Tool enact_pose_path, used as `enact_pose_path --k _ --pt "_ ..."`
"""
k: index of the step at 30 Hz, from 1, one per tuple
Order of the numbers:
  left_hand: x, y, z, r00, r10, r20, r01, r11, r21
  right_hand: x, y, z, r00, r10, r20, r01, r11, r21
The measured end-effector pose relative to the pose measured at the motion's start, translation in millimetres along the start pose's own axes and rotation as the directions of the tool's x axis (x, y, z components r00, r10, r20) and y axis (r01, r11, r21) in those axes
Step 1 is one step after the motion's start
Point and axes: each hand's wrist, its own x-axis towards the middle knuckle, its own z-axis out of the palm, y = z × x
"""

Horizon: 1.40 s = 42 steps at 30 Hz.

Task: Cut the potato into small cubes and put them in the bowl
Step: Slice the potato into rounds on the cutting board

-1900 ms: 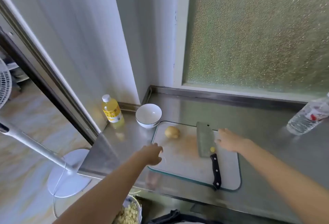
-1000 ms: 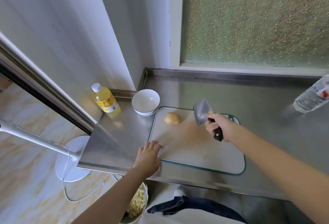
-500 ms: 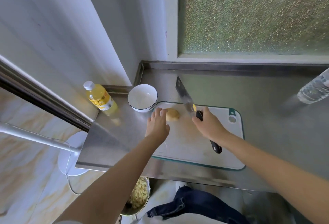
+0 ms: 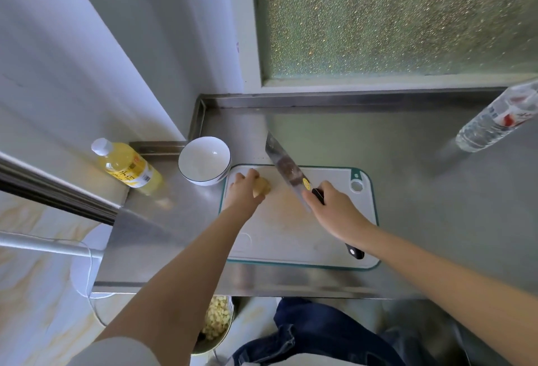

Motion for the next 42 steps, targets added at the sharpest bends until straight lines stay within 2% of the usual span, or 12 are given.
enact_pose_path --k 5,12,19,25,42 --pt "-20.5 13.0 1.2 0.998 -0.042 -0.043 0.036 0.991 -0.132 -2.0 9.7 0.9 1.0 -0.001 0.014 0.002 1.0 -0.03" --pt "-65.7 23.0 38.2 1.0 0.031 0.001 -0.031 0.995 -0.097 -10.0 28.4 6.4 0.997 0.009 0.08 -0.001 0.994 -0.108" --pt "-71.8 21.2 45.0 0.999 0.005 -0.043 -0.01 0.995 -0.101 -19.2 46.5 12.2 0.993 0.012 0.121 0.009 0.985 -0.174" --pt "-71.8 27.0 46.4 0.992 -0.088 -0.086 0.07 0.978 -0.194 -22.2 49.4 16.1 0.988 -0.023 0.152 0.055 0.976 -0.211" --pt "-64.9 37.0 38.8 0.993 -0.117 -0.035 0.111 0.985 -0.128 -15.6 40.0 18.0 0.978 -0.022 0.206 0.101 0.918 -0.384"
